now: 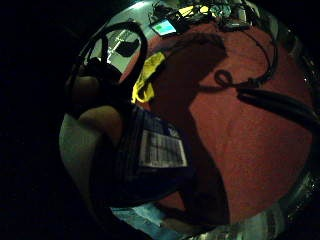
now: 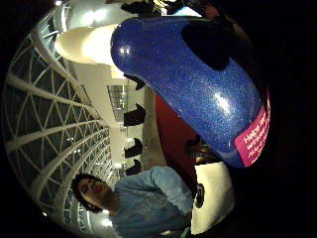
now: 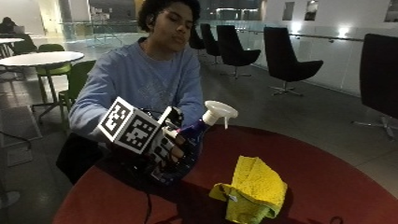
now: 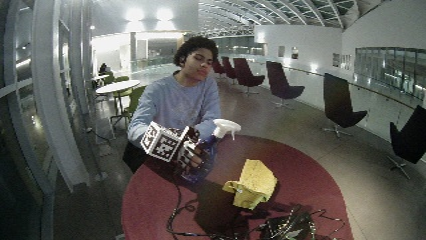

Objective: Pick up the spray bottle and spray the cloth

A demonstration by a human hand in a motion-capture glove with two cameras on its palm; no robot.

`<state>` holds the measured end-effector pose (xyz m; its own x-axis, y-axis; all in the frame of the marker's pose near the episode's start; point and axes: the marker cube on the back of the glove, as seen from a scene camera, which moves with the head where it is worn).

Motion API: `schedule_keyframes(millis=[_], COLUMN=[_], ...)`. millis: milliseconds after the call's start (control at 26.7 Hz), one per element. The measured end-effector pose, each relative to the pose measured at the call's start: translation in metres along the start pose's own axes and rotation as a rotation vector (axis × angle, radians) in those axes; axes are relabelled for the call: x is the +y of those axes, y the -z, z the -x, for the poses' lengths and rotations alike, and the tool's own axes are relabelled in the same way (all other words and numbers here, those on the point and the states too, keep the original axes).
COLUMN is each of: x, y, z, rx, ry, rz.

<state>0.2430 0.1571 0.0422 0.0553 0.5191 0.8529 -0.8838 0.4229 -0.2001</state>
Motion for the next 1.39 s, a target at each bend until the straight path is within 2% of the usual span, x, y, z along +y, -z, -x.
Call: schedule_keyframes(millis=[225,524,1385], x=[-0.004,-0.020,-0.024], y=[0.001,0.007,0.006], z=[0.004,0.000,0.009], rx=[0.204,0.440,0.582], ry=[-0.054,-0.140,-0.178], rz=[0.143,0.195,0.251])
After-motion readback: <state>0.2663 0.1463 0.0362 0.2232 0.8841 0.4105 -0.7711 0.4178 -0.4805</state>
